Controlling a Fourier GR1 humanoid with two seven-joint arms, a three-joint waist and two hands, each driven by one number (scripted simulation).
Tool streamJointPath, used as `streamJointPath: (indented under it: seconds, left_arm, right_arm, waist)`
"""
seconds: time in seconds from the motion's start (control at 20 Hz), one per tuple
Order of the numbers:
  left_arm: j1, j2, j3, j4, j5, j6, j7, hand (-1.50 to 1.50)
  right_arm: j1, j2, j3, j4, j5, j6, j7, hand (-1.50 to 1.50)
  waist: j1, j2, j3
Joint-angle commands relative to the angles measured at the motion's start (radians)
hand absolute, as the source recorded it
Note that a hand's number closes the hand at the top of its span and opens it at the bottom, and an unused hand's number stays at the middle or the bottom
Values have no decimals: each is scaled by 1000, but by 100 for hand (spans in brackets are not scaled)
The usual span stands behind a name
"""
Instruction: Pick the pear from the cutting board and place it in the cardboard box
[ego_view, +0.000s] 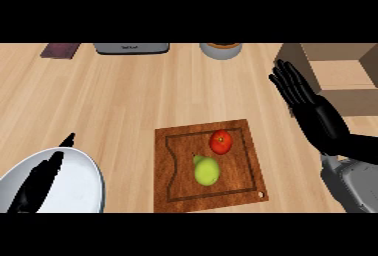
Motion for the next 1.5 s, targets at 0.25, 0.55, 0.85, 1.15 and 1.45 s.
streamJointPath:
  seconds: [0.25,0.55,0.85,1.15,1.45]
  left_arm:
    - [-298,-16,-20,-192,-42,-53,-118,0]
    - [-365,-76,-33,-159,-11,-79,-51,0]
    - [-350,-68,-25,-154,-10,-101,-70,0]
    - [-353,-81,-14,-128,-10,-106,-90,0]
    - [-341,-95,-13,-141,-22,-94,-61,0]
  right_arm:
    - [-406,-34,64,97,13,82,377,-150]
    - [-509,-107,174,356,198,350,253,-150]
    - [-616,-69,295,416,406,447,64,-150]
    - [-740,-9,442,424,532,593,154,-150]
    - [-833,98,498,384,536,789,291,-150]
  waist:
    - [77,16,-13]
    - [56,21,-5]
    - [59,17,-5]
    - [50,12,-7]
    - [29,4,-7]
